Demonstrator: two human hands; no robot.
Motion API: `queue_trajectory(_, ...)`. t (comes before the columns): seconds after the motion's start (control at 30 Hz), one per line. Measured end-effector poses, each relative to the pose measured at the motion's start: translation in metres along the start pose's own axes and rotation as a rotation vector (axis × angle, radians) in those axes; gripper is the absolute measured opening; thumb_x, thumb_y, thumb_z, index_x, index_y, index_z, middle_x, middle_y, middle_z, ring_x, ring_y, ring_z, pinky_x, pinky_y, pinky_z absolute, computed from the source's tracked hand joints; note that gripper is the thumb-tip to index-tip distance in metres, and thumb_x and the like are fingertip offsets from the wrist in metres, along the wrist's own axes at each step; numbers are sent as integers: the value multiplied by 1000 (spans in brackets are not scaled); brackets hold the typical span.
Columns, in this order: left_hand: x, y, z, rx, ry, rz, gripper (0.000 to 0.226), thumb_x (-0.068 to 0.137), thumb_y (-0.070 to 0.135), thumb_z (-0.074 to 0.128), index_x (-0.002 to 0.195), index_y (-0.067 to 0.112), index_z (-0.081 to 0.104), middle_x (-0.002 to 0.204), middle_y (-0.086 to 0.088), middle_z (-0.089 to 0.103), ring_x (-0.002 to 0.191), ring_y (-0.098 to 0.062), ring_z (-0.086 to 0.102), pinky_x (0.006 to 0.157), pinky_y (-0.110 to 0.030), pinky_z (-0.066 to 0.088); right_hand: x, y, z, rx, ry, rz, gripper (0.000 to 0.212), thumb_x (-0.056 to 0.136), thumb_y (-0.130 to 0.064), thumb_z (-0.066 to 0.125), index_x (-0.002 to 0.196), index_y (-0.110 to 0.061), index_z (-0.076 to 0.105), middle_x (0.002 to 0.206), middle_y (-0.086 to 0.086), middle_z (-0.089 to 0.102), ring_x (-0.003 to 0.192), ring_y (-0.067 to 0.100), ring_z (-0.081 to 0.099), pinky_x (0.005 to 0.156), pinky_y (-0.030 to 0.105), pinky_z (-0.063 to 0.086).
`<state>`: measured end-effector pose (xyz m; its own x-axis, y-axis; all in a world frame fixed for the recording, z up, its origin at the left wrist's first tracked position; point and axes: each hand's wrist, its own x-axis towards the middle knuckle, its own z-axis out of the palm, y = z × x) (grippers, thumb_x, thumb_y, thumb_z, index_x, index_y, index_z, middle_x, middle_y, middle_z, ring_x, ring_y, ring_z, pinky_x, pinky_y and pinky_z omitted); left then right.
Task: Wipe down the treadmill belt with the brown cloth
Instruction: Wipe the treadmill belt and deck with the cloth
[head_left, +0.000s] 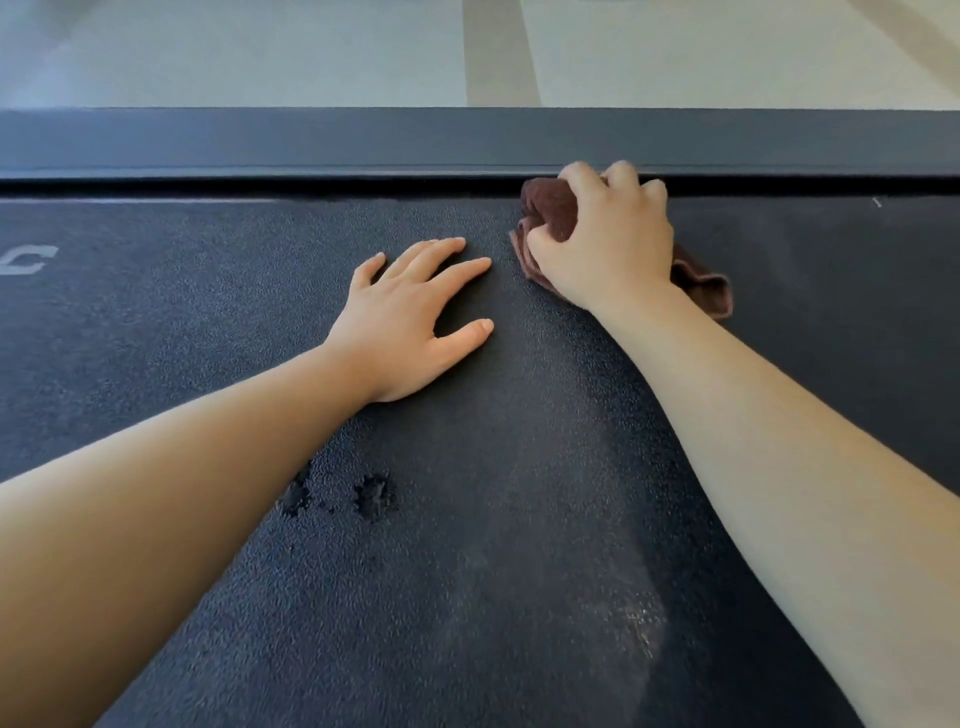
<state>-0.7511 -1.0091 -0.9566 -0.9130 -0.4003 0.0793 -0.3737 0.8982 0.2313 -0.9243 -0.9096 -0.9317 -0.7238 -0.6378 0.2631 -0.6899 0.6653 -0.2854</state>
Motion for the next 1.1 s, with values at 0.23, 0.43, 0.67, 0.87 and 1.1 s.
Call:
queue_trajectory(0.23,-2,5,-3,12,-44,-20,54,94,50,34,145,35,25,156,6,19,143,-14,12,116,-46,5,-125,-1,-35,42,-33,-132,48,78,-47,54,123,-27,53,119,5,49,102,33,41,79,45,46)
queue_trajectory(0.43,-68,20,-20,-49,-124,-14,51,96,42,36,145,27,30,155,1,22,143,-19,17,116,-46,13,-226,-8,-73,85,-144,-229,55,74,-53,36,118,-27,55,118,3,51,98,30,43,76,45,49)
queue_trajectory(0.67,-253,24,-56,-83,-205,154,55,92,57,23,143,37,31,151,16,25,139,-2,21,114,-40,17,-315,-8,-102,184,-217,-430,48,73,-47,49,114,-24,60,122,5,55,108,33,50,76,49,51)
queue_trajectory(0.87,-342,25,-49,-58,-180,10,54,93,51,25,144,34,32,154,11,23,143,-11,19,114,-49,21,-331,-37,-94,218,-190,-545,45,72,-48,51,110,-26,59,114,1,58,101,31,53,71,45,53)
queue_trajectory(1.1,-342,27,-45,-34,-128,-39,53,88,49,33,138,36,41,149,10,33,137,-14,31,113,-42,19,-283,-80,-70,114,-192,-256,44,76,-44,57,117,-27,58,119,0,51,104,30,44,82,46,47)
